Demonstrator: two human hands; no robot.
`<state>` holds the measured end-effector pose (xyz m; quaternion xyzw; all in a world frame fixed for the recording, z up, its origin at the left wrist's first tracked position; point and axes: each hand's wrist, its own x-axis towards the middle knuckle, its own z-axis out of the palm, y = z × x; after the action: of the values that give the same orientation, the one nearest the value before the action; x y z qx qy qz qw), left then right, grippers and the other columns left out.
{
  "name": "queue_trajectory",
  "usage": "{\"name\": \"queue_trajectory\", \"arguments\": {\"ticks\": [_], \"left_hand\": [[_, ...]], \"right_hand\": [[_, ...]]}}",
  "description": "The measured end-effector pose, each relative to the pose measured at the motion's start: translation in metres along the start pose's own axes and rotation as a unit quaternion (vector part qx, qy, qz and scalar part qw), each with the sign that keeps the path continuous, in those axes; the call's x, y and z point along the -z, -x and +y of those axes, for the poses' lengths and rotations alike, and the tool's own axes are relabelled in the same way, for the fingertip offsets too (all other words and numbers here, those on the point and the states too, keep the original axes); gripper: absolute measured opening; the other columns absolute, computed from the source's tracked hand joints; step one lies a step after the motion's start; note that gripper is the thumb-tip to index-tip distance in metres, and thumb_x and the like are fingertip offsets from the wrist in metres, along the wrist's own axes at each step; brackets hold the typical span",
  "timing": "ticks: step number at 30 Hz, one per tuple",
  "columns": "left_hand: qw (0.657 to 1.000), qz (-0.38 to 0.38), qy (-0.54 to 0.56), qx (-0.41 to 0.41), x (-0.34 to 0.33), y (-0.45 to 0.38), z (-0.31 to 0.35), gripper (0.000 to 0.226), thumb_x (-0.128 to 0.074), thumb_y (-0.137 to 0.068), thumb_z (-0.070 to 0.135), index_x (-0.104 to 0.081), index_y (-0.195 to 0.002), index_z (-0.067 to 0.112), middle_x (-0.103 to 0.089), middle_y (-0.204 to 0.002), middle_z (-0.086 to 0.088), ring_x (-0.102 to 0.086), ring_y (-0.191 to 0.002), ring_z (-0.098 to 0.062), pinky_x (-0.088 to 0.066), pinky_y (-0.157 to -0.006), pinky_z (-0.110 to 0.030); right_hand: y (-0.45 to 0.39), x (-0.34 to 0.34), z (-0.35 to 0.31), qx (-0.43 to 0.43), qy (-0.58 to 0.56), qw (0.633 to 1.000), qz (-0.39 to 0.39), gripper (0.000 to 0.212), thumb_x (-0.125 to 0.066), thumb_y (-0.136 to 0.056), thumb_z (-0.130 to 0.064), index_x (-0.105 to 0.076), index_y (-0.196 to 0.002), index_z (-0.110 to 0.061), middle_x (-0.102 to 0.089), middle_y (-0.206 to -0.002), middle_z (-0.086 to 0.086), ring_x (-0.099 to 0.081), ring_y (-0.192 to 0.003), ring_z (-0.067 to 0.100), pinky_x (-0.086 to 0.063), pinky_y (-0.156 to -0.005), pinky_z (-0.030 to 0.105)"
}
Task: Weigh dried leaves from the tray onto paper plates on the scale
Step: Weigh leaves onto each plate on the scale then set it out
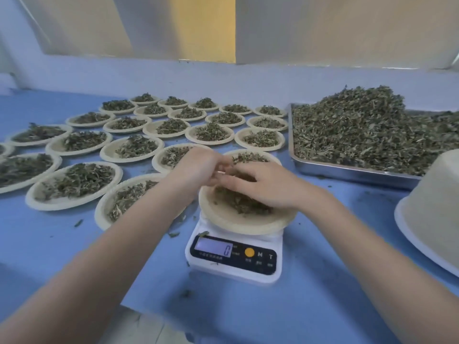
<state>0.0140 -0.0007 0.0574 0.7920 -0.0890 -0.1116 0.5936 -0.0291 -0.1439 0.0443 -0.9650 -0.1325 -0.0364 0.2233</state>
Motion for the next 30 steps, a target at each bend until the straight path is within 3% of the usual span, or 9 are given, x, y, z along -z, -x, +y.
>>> {"name": "queue_trajectory", "arguments": {"ticks": [3,5,7,11,14,16,21,26,30], "left_hand": [[0.981,0.015,-0.172,-0.092,0.001,0.009,-0.007,0.024,-0.049,-0.095,0.023,-0.072,-0.091,0.019,-0.071,-0.096,-0.007,-0.064,-0.091,-0.020,-0.048,-0.083,-0.033],[0.975,0.013,-0.183,-0.124,0.001,0.013,-0.012,0.025,-0.044,-0.097,0.025,-0.067,-0.089,0.033,-0.071,-0.096,-0.004,-0.065,-0.090,-0.018,-0.049,-0.083,-0.032],[0.981,-0.011,-0.140,-0.133,0.000,0.012,-0.015,0.025,-0.042,-0.098,0.024,-0.066,-0.101,0.033,-0.070,-0.101,0.001,-0.065,-0.095,-0.018,-0.050,-0.091,-0.042],[0.975,-0.048,-0.149,-0.157,-0.003,0.009,-0.019,0.029,-0.038,-0.100,0.031,-0.057,-0.122,0.034,-0.062,-0.117,0.010,-0.059,-0.107,-0.007,-0.043,-0.101,-0.039],[0.972,-0.023,-0.154,-0.176,-0.004,0.006,-0.016,0.033,-0.035,-0.101,0.033,-0.053,-0.129,0.033,-0.063,-0.121,0.004,-0.059,-0.108,-0.014,-0.046,-0.093,-0.033],[0.971,-0.007,-0.150,-0.188,-0.005,0.004,-0.012,0.032,-0.035,-0.100,0.032,-0.056,-0.125,0.034,-0.064,-0.119,0.004,-0.059,-0.108,-0.015,-0.045,-0.090,-0.032],[0.970,0.002,-0.128,-0.205,-0.007,-0.002,-0.007,0.029,-0.039,-0.099,0.027,-0.063,-0.115,0.031,-0.061,-0.123,0.011,-0.054,-0.115,-0.010,-0.039,-0.104,-0.038],[0.977,0.015,-0.098,-0.189,-0.011,-0.002,-0.017,0.028,-0.042,-0.098,0.030,-0.065,-0.114,0.033,-0.063,-0.119,0.013,-0.055,-0.113,-0.010,-0.041,-0.104,-0.043],[0.981,0.023,-0.084,-0.173,-0.009,-0.003,-0.025,0.027,-0.044,-0.098,0.029,-0.065,-0.114,0.033,-0.063,-0.118,0.013,-0.055,-0.112,-0.009,-0.042,-0.099,-0.034]], "right_hand": [[0.008,0.009,0.001,-0.017,-0.023,0.999,-0.045,0.054,-0.022,-0.092,-0.064,-0.049,-0.133,-0.043,-0.048,-0.140,-0.018,-0.042,-0.127,0.005,-0.029,-0.095,0.021],[0.014,0.015,0.004,-0.040,-0.098,0.993,-0.051,0.057,-0.015,-0.090,-0.066,-0.040,-0.138,-0.048,-0.035,-0.139,-0.033,-0.033,-0.127,-0.004,-0.020,-0.099,0.020],[0.020,0.019,0.008,-0.043,-0.150,0.986,-0.052,0.056,-0.013,-0.090,-0.066,-0.038,-0.138,-0.051,-0.029,-0.130,-0.042,-0.027,-0.123,-0.012,-0.017,-0.102,0.020],[0.026,0.022,0.015,-0.037,-0.170,0.985,-0.018,0.063,-0.013,-0.083,-0.071,-0.037,-0.138,-0.053,-0.027,-0.149,-0.030,-0.024,-0.133,-0.008,-0.018,-0.109,0.025],[0.026,0.022,0.018,-0.047,-0.181,0.982,0.011,0.064,-0.013,-0.080,-0.074,-0.036,-0.137,-0.055,-0.024,-0.152,-0.027,-0.023,-0.133,-0.006,-0.021,-0.107,0.027],[0.025,0.021,0.018,-0.047,-0.191,0.980,0.028,0.060,-0.015,-0.081,-0.074,-0.037,-0.134,-0.059,-0.025,-0.149,-0.031,-0.024,-0.127,-0.011,-0.022,-0.101,0.020],[0.025,0.015,0.017,-0.036,-0.214,0.973,0.077,0.052,-0.023,-0.087,-0.067,-0.046,-0.132,-0.053,-0.038,-0.127,-0.041,-0.032,-0.105,-0.032,-0.020,-0.080,-0.008],[0.020,0.004,0.017,-0.044,-0.190,0.971,0.140,0.043,-0.027,-0.099,-0.052,-0.056,-0.128,-0.040,-0.047,-0.123,-0.031,-0.035,-0.110,-0.018,-0.019,-0.081,-0.007],[0.017,-0.002,0.020,-0.042,-0.144,0.978,0.142,0.044,-0.027,-0.101,-0.047,-0.057,-0.129,-0.034,-0.053,-0.128,-0.025,-0.040,-0.113,-0.013,-0.022,-0.084,-0.005]]}}
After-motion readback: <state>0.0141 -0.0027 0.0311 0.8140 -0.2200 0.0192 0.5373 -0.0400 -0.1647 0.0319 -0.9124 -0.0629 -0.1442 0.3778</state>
